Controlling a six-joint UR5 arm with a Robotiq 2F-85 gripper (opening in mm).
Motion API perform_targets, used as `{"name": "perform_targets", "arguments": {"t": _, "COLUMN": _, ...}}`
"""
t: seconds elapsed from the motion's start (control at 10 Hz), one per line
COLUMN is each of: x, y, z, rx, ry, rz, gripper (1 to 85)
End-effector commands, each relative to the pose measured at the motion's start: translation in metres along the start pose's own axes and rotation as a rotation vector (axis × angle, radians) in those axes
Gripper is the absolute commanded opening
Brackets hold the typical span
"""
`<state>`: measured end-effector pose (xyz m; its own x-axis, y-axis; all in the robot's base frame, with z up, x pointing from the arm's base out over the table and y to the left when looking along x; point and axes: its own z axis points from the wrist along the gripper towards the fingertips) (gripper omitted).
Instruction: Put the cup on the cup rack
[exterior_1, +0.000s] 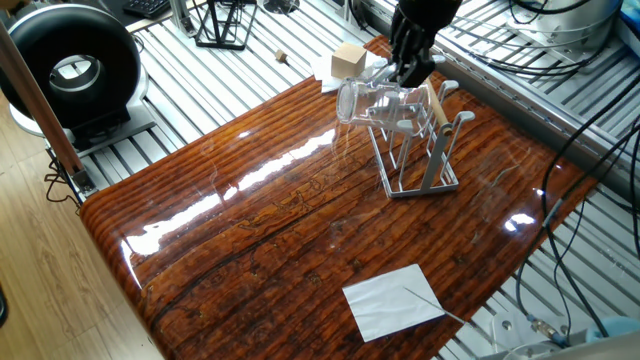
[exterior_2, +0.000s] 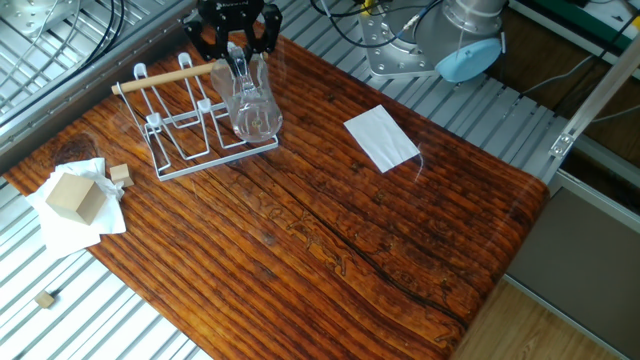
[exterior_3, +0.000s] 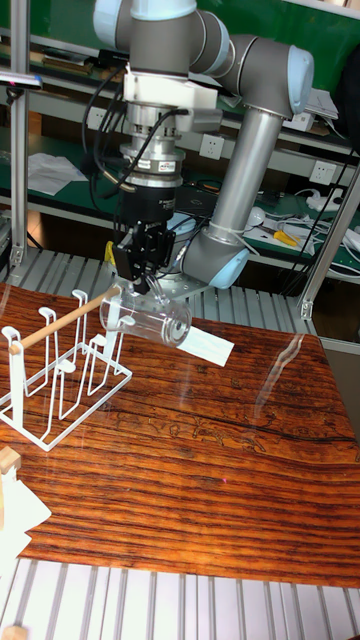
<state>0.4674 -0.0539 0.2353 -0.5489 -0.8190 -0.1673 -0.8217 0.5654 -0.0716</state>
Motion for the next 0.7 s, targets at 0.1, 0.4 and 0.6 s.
{"name": "perform_targets", "arguments": {"t": 0.1, "x": 0.008, "y": -0.001, "z": 0.0, "rx": 0.003, "ry": -0.011, "rz": -0.011, "gripper": 1.0}}
{"name": "perform_targets", "arguments": {"t": 0.4, "x": 0.017, "y": -0.004, "z": -0.001, "rx": 0.011, "ry": -0.014, "rz": -0.02, "gripper": 1.0}}
{"name": "perform_targets", "arguments": {"t": 0.6, "x": 0.022, "y": -0.005, "z": -0.002, "rx": 0.012, "ry": -0.017, "rz": -0.023, "gripper": 1.0}}
